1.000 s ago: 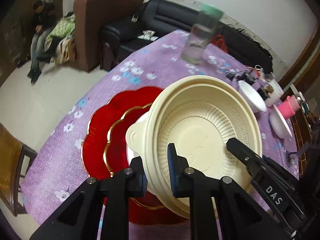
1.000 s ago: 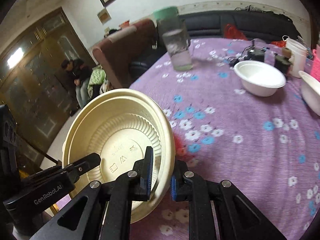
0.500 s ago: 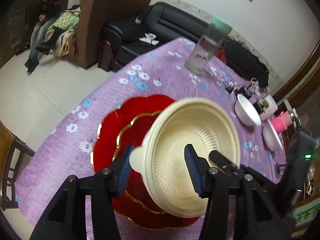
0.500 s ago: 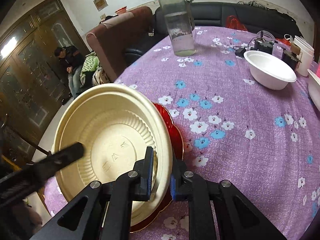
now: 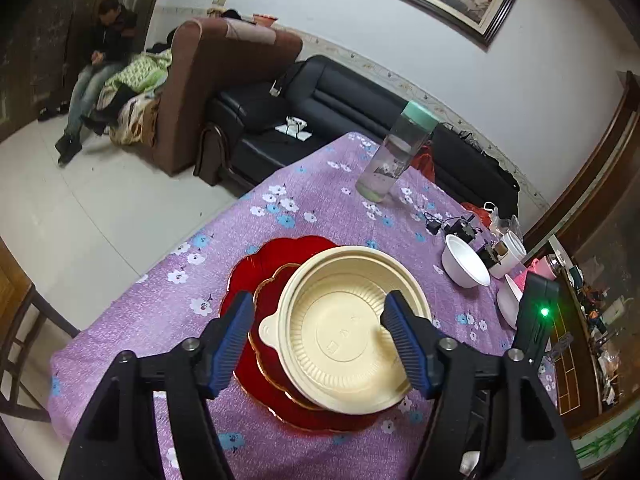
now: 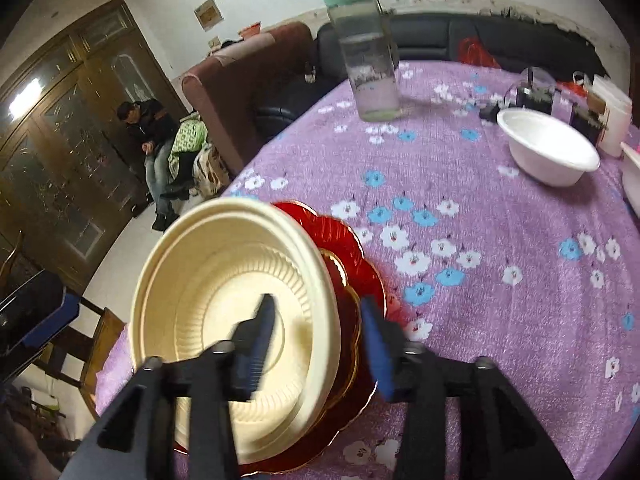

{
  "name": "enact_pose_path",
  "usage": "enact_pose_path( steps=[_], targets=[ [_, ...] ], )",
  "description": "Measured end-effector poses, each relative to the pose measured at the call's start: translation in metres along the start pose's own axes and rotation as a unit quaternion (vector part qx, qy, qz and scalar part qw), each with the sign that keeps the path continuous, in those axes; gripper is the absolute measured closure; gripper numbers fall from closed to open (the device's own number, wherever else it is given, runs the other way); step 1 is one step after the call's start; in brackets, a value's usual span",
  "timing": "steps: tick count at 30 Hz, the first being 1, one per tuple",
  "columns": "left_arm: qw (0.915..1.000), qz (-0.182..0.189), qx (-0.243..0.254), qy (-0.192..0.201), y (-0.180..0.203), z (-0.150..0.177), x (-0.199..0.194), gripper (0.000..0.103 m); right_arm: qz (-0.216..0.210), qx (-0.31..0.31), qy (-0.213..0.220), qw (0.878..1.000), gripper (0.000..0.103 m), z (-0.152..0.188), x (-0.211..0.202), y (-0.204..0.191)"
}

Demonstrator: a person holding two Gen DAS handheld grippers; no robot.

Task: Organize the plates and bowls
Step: 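Lower the cream bowl onto the white plate, open the right tool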

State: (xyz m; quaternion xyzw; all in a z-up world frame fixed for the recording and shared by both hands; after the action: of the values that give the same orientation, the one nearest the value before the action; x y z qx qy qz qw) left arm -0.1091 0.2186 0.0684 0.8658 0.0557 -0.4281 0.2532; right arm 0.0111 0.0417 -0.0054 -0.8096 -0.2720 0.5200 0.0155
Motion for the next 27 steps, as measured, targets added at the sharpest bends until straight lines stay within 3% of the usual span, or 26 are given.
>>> enact_pose_path(
  steps=[7, 10, 15, 20, 24, 27],
  targets=[
    [0.998, -0.032, 0.03, 0.045, 0.019, 0.016, -0.021, 0.029, 0.004, 0.002, 0.051, 0.999, 0.048, 0.004, -0.038, 0.003],
    [0.9956, -0.049, 0.057, 0.056, 0.034, 0.024, -0.023, 0.017, 0.011, 0.004, 0.061, 0.998, 0.04, 0.011, -0.053, 0.012],
    [0.9902, -0.062, 0.11, 0.059, 0.068, 0.044, -0.018, 0.011, 0.036, 0.009, 0.056, 0.998, 0.03, 0.024, -0.068, 0.039],
    [0.9873, -0.048, 0.149, 0.027, 0.099, 0.061, -0.003, 0.011, 0.072, 0.038, 0.095, 0.992, 0.013, 0.044, -0.095, 0.078],
    [0.9869, -0.048, 0.152, 0.025, 0.113, 0.07, 0.004, 0.011, 0.087, 0.04, 0.138, 0.986, 0.01, 0.054, -0.119, 0.106],
    [0.985, -0.048, 0.166, 0.009, 0.127, 0.076, 0.011, 0.011, 0.084, 0.065, 0.13, 0.986, 0.01, 0.056, -0.124, 0.128]
  ],
)
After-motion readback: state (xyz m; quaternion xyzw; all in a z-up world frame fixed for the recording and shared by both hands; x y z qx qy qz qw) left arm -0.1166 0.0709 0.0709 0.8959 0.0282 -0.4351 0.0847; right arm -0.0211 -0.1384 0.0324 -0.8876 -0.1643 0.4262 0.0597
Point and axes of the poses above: each gripper's, at about its wrist camera, not at the fingertips, and x roughly the way its jaws point, y to its right, z to its underside, the point moved 1 cm from there along x, roughly the way its jaws point, and after that the axes turned 12 degrees about -y, right-handed, at the moved point
